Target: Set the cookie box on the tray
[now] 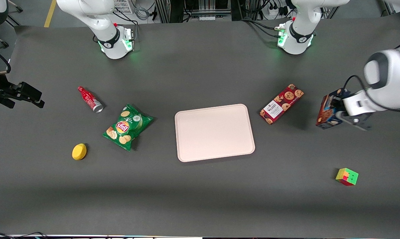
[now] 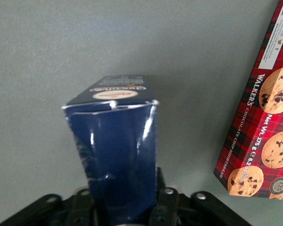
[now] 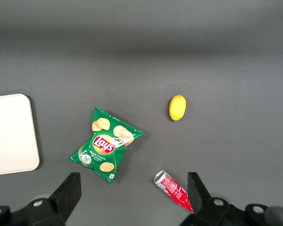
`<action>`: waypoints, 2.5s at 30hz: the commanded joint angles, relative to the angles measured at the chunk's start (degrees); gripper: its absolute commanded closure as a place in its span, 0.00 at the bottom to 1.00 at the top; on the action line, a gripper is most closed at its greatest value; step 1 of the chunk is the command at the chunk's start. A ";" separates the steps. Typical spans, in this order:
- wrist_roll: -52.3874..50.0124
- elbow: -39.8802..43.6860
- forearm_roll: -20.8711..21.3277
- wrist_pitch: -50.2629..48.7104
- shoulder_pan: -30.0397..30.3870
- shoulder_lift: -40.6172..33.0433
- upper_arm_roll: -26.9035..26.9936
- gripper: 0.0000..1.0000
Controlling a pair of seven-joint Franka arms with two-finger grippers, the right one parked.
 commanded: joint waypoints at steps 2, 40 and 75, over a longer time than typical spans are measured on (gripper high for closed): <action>-19.57 17.78 -0.36 -17.58 -0.60 0.49 -5.37 1.00; -59.94 13.69 1.23 15.09 -4.20 23.61 -28.93 1.00; -57.40 20.96 4.83 -4.48 -2.01 15.62 -24.45 0.00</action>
